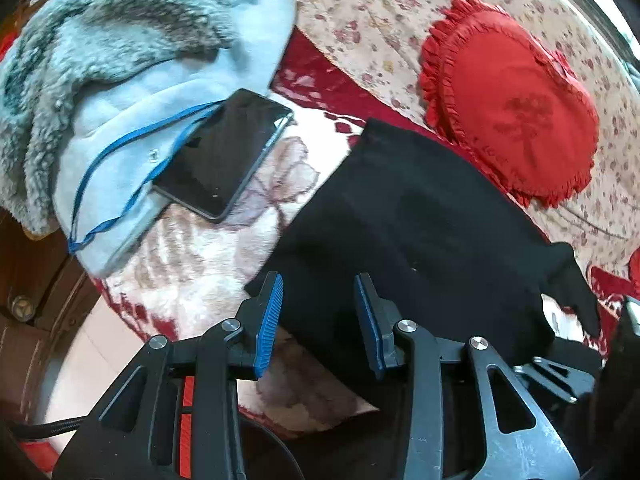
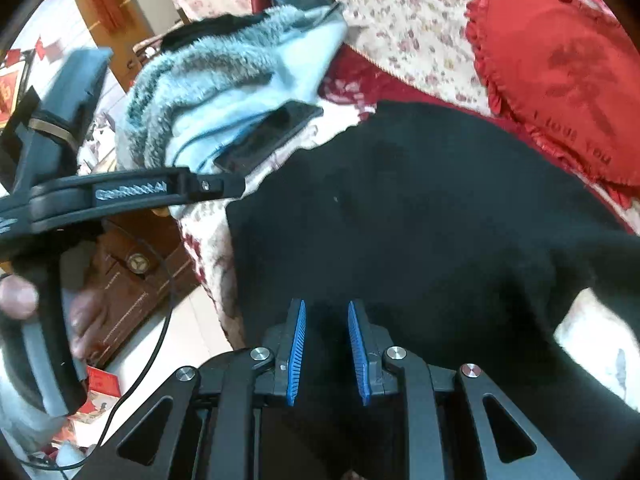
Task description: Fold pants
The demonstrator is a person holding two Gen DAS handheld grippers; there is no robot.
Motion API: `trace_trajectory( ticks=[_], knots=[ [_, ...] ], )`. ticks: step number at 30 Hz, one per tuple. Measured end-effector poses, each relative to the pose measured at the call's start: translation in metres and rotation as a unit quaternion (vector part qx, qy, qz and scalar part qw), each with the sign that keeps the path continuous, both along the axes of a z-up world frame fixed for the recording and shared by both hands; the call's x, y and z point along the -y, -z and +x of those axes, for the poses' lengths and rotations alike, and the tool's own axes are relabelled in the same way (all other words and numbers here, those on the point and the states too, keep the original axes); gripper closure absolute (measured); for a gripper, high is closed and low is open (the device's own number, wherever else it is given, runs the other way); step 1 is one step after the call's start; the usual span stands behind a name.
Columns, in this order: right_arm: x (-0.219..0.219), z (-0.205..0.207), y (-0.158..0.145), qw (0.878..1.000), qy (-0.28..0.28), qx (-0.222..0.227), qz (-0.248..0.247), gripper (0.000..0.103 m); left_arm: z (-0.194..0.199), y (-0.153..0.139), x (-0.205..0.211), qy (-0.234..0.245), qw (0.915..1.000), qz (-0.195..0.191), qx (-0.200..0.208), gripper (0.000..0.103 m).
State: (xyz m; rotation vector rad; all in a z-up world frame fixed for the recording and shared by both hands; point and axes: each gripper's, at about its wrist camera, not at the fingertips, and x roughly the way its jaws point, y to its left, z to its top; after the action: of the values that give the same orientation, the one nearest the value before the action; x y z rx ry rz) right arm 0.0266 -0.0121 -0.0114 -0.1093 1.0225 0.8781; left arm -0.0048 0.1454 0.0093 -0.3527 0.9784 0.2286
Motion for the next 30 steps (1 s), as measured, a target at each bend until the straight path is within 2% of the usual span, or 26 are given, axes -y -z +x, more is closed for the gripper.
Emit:
trace_trajectory(
  ticks=[5,7,8,11,12,13,17,21,26,28,30],
  knots=[
    [0.001,0.010,0.016,0.999,0.004,-0.034,0.038,0.082,0.012,0.016,0.012,0.017,0.9995,0.021,-0.015,0.067],
    [0.003,0.011,0.012,0.999,0.001,-0.026,0.045,0.082,0.017,0.028,0.013,0.020,0.9991,0.024,-0.029,0.062],
    [0.005,0.011,0.010,0.999,-0.001,-0.022,0.044,0.082,0.019,0.034,0.013,0.021,0.9987,0.027,-0.038,0.055],
    [0.017,0.020,-0.001,0.999,0.012,0.000,0.049,0.082,0.020,0.040,0.012,0.020,0.9984,0.035,-0.040,0.049],
    [0.023,0.028,-0.007,0.998,0.021,0.007,0.054,0.080,0.020,0.039,0.012,0.022,0.9983,0.036,-0.040,0.049],
    [0.029,0.038,-0.013,0.998,0.034,0.015,0.053,0.073,0.020,0.036,0.012,0.024,0.9983,0.035,-0.040,0.049],
    [0.043,0.079,-0.027,0.997,0.064,0.037,0.035,0.066,0.022,0.019,0.013,0.024,0.9989,0.037,-0.017,0.049],
    [0.038,0.131,-0.026,0.997,0.069,0.036,-0.006,0.064,0.041,0.009,0.018,0.039,0.9982,0.044,-0.007,0.049],
    [0.029,0.184,-0.018,0.997,0.049,0.047,-0.027,0.060,0.068,0.020,0.024,0.056,0.9975,0.033,-0.029,0.049],
    [0.027,0.203,-0.009,0.998,0.034,0.038,-0.035,0.059,0.077,0.031,0.024,0.055,0.9962,0.051,-0.045,0.049],
    [0.024,0.219,0.003,0.998,0.021,0.025,-0.048,0.056,0.079,0.036,0.024,0.054,0.9950,0.072,-0.045,0.049]
  ],
)
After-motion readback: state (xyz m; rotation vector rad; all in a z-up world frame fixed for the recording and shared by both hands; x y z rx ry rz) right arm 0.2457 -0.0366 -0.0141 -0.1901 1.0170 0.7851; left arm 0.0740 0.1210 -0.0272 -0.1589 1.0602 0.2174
